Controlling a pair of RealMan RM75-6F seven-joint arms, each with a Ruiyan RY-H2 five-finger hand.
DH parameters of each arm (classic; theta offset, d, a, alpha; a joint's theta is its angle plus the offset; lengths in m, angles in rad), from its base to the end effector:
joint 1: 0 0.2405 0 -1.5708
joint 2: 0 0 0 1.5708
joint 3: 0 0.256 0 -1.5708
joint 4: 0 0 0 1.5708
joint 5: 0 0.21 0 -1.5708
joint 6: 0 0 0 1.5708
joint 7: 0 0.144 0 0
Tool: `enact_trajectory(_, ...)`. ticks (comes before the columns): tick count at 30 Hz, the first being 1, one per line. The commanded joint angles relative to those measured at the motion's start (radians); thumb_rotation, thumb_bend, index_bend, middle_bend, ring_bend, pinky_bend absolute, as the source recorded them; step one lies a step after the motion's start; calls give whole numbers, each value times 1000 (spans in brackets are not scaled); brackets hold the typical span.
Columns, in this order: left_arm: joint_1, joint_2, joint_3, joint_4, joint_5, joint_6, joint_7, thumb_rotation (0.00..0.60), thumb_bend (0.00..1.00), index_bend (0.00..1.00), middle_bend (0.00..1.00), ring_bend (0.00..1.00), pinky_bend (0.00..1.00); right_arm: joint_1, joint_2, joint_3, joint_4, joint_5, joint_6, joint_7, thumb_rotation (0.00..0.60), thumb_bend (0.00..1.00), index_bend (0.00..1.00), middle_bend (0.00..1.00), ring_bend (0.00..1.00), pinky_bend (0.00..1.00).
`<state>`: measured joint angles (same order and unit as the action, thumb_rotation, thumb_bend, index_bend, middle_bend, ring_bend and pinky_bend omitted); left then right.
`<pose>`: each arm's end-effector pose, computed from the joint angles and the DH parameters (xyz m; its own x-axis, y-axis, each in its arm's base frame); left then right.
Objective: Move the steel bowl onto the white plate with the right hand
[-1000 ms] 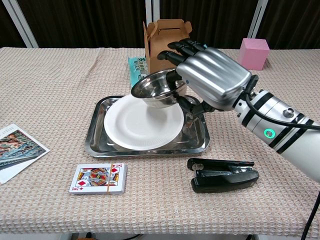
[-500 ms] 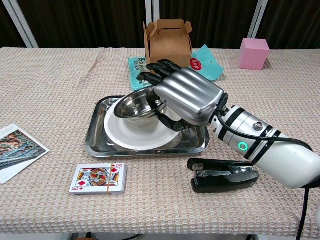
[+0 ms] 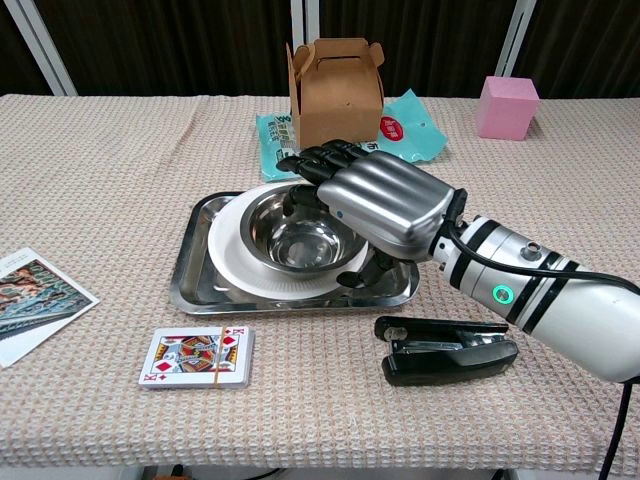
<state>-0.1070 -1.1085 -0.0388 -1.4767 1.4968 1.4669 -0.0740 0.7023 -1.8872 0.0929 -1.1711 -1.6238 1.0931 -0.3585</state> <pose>-0.3362 0.1883 0.1744 0.4598 0.0100 0.8880 0.8880 -0.0128 -0.4597 -0.1036 -0.2855 -0.1026 0.5556 0.0091 0.8314 -0.5923 -0.6974 0.4035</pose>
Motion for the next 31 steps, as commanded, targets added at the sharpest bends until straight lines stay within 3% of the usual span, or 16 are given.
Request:
enact_trajectory(1, -1, 1, -1, -3, 0, 0, 4, 599, 0, 184, 131, 62, 159, -14, 35, -2, -53, 20, -2, -29, 600, 122, 228, 0, 0, 0)
enact_trajectory(7, 0, 5, -2, -16, 2, 4, 12, 600, 0, 184, 131, 62, 158, -71, 140, -20, -199, 3, 94, -53, 600, 122, 172, 0, 0, 0)
enact_trajectory(13, -3, 9, -1, -24, 12, 7, 20, 600, 0, 184, 130, 62, 158, -231, 382, -88, -363, -39, 313, -59, 600, 127, 48, 0, 0, 0)
enact_trajectory(17, -3, -4, -6, -15, 28, 29, 22, 600, 0, 184, 126, 62, 158, -350, 523, -97, -350, 39, 421, -46, 600, 127, 0, 0, 0, 0)
enact_trajectory(21, 2, -24, -5, -2, 34, 45, 17, 599, 0, 184, 115, 62, 158, -458, 591, -58, -312, 199, 476, 89, 600, 128, 0, 0, 0, 0)
enact_trajectory(26, 6, -29, -3, -5, 11, 29, 31, 598, 0, 184, 115, 62, 158, -541, 590, -45, -230, 307, 470, 203, 600, 137, 0, 0, 0, 0)
enact_trajectory(31, 8, -24, 0, -5, 12, 27, 32, 600, 0, 184, 115, 62, 158, -580, 576, -63, -186, 297, 460, 265, 600, 137, 0, 0, 0, 0)
